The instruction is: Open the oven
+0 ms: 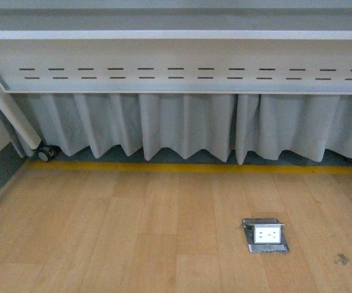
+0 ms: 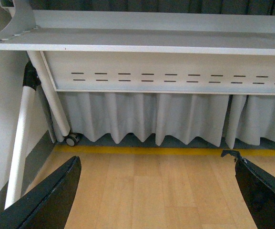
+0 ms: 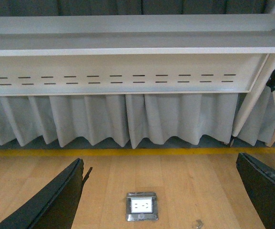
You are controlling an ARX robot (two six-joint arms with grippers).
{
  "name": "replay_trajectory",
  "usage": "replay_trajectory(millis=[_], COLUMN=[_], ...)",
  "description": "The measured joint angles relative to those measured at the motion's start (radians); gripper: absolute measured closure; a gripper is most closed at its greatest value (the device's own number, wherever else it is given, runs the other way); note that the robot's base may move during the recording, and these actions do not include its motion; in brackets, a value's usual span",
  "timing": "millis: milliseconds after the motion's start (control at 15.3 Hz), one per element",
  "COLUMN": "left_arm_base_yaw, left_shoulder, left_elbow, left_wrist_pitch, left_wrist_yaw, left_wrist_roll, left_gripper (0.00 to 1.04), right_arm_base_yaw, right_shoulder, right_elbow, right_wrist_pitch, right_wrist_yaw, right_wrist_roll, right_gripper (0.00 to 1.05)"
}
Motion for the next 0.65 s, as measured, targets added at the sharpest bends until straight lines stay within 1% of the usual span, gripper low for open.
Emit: replay_trajectory(millis=[654], left_arm_base_yaw=[0.0], left_shoulder=[0.0], left_elbow=[0.0], left_wrist_pitch=[0.0], left_wrist_yaw=[0.0], left_wrist_roll=[0.0], left_gripper=[0.07], right_arm_base_yaw=[0.0], right_shoulder=[0.0], right_elbow=[0.0], right_wrist_pitch=[0.0], right_wrist_yaw=[0.0], right_wrist_roll=[0.0], right_gripper=[0.06])
